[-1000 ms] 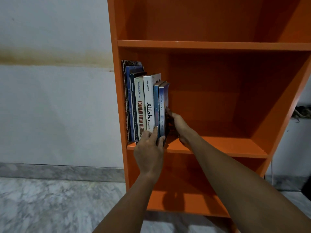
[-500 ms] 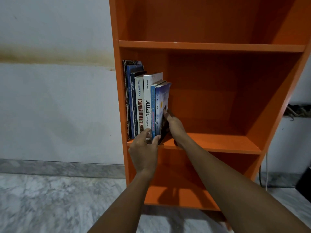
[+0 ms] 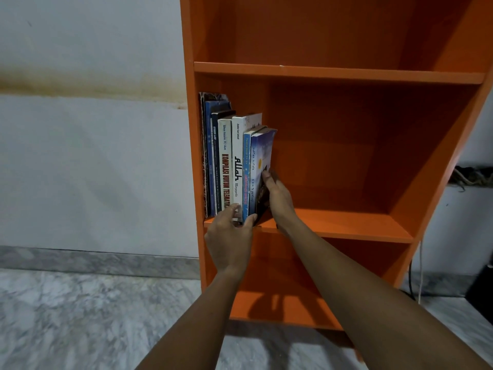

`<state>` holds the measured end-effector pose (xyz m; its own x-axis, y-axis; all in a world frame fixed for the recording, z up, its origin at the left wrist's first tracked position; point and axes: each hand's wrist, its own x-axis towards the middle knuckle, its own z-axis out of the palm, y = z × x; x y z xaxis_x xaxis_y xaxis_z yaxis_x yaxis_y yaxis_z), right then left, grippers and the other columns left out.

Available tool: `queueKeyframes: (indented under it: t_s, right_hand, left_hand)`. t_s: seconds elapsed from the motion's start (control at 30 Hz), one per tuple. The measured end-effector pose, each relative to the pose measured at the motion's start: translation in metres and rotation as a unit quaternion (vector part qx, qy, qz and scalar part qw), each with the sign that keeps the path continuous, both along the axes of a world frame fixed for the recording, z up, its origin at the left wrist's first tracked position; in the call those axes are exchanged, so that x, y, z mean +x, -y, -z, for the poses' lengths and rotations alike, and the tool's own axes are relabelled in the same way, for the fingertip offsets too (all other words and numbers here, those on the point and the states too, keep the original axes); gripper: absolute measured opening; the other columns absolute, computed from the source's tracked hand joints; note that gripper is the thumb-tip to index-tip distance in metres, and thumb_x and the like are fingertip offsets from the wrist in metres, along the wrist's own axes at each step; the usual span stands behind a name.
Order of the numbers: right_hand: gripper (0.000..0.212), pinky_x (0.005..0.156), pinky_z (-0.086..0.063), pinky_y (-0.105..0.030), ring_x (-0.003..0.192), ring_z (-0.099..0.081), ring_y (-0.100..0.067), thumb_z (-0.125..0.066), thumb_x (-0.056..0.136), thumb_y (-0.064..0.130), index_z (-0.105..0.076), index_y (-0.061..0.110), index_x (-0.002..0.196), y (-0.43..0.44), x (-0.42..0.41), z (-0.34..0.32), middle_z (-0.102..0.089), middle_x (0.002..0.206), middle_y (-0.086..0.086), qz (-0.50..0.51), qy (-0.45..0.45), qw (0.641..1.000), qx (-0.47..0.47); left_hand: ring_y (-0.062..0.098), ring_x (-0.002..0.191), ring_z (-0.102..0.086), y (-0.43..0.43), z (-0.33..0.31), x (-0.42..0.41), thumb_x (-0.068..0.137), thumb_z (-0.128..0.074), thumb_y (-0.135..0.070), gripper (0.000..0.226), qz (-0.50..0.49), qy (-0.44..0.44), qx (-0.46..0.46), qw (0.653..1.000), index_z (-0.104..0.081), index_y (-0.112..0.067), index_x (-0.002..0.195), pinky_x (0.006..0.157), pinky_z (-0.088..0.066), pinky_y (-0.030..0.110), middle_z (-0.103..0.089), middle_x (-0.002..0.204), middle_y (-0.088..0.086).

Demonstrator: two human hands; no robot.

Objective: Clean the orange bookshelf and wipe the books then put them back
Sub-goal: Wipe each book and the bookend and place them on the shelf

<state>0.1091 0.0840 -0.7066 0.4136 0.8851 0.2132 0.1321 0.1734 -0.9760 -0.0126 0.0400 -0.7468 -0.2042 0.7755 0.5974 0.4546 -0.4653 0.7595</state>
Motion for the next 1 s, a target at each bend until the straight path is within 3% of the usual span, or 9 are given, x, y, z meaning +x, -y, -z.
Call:
queueKeyframes:
  t_s: [0.2, 0.37, 0.5, 0.6, 0.67, 0.77, 0.83, 0.9, 1.0]
  right_hand:
    - [0.089, 0.110, -0.046, -0.052, 0.125, -0.060, -0.024, -0.051, 0.072, 0.088, -0.060, 0.027, 0.136, -0.001, 0.002, 0.002, -0.065, 0.134, -0.001, 0.000, -0.014, 1.000, 0.006]
    - [0.113, 0.115, -0.040, -0.056, 0.139, -0.049, -0.027, -0.051, 0.062, 0.099, -0.049, 0.025, 0.147, -0.002, 0.002, 0.008, -0.053, 0.150, -0.004, 0.009, -0.022, 1.000, -0.012]
    - [0.086, 0.122, -0.029, -0.049, 0.151, -0.031, -0.026, -0.052, 0.088, 0.073, -0.030, 0.029, 0.159, 0.021, -0.005, 0.005, -0.029, 0.165, -0.003, 0.026, 0.016, 1.000, -0.002]
    - [0.054, 0.096, -0.041, -0.010, 0.113, -0.057, -0.006, -0.064, 0.098, 0.040, -0.050, 0.026, 0.148, 0.052, -0.011, 0.013, -0.046, 0.145, 0.002, 0.120, 0.073, 0.988, 0.059]
    - [0.037, 0.084, -0.048, -0.015, 0.093, -0.059, -0.008, -0.069, 0.094, 0.025, -0.066, 0.022, 0.131, 0.083, -0.013, 0.035, -0.057, 0.128, 0.002, 0.197, 0.107, 0.970, 0.099]
    - [0.026, 0.086, -0.048, -0.023, 0.097, -0.061, -0.014, -0.069, 0.090, 0.020, -0.073, 0.025, 0.115, 0.131, -0.004, 0.103, -0.064, 0.116, 0.001, 0.224, 0.149, 0.963, 0.029]
    - [0.012, 0.086, -0.050, -0.035, 0.096, -0.061, -0.022, -0.068, 0.090, 0.024, -0.073, 0.026, 0.101, 0.176, 0.009, 0.167, -0.070, 0.107, -0.002, 0.186, 0.187, 0.959, -0.102]
    - [0.008, 0.078, -0.049, -0.044, 0.087, -0.059, -0.028, -0.067, 0.093, 0.033, -0.066, 0.030, 0.085, 0.227, 0.030, 0.234, -0.067, 0.096, -0.005, 0.049, 0.218, 0.927, -0.300]
    - [0.027, 0.083, -0.056, -0.043, 0.118, -0.056, -0.033, -0.078, 0.074, 0.053, -0.060, 0.051, 0.094, 0.286, 0.053, 0.318, -0.058, 0.131, -0.002, -0.071, 0.238, 0.823, -0.511]
  left_hand:
    - [0.018, 0.107, -0.069, 0.004, 0.000, 0.001, 0.081, -0.083, -0.038, 0.047, -0.010, -0.019, 0.000, 1.000, -0.071, -0.015, 0.122, 0.087, -0.057, 0.030, -0.074, 0.117, 0.002]
    - [0.018, 0.109, -0.068, 0.012, 0.000, -0.003, 0.083, -0.081, -0.040, 0.046, -0.033, -0.044, -0.023, 0.998, -0.072, -0.018, 0.122, 0.081, -0.044, 0.022, -0.073, 0.118, 0.000]
    - [0.017, 0.115, -0.064, 0.023, 0.004, -0.009, 0.089, -0.072, -0.047, 0.044, -0.030, -0.075, -0.052, 0.995, -0.068, -0.024, 0.126, 0.085, -0.047, 0.028, -0.069, 0.123, -0.004]
    - [0.016, 0.106, -0.066, 0.027, 0.012, -0.017, 0.091, -0.064, -0.055, 0.038, -0.007, -0.112, -0.072, 0.991, -0.073, -0.026, 0.115, 0.081, -0.045, 0.028, -0.071, 0.116, -0.006]
    - [0.021, 0.101, -0.070, 0.041, 0.025, -0.025, 0.091, -0.059, -0.058, 0.041, 0.016, -0.159, -0.097, 0.982, -0.077, -0.024, 0.105, 0.081, -0.051, 0.031, -0.075, 0.108, -0.004]
    - [0.032, 0.083, -0.069, 0.059, 0.054, -0.033, 0.094, -0.056, -0.050, 0.042, 0.129, -0.244, -0.180, 0.944, -0.071, -0.018, 0.071, 0.071, -0.054, 0.037, -0.074, 0.080, 0.004]
    - [0.034, 0.075, -0.065, 0.083, 0.082, -0.038, 0.094, -0.059, -0.039, 0.037, 0.196, -0.288, -0.239, 0.906, -0.071, -0.013, 0.070, 0.064, -0.049, 0.035, -0.070, 0.074, 0.009]
    - [0.030, 0.073, -0.062, 0.112, 0.108, -0.037, 0.095, -0.063, -0.021, 0.022, 0.286, -0.341, -0.312, 0.839, -0.078, -0.012, 0.081, 0.060, -0.045, 0.030, -0.072, 0.086, 0.013]
    - [0.025, 0.115, -0.062, 0.137, 0.129, -0.035, 0.097, -0.067, -0.015, 0.027, 0.393, -0.382, -0.427, 0.719, -0.073, -0.005, 0.122, 0.080, -0.053, 0.020, -0.064, 0.134, 0.005]
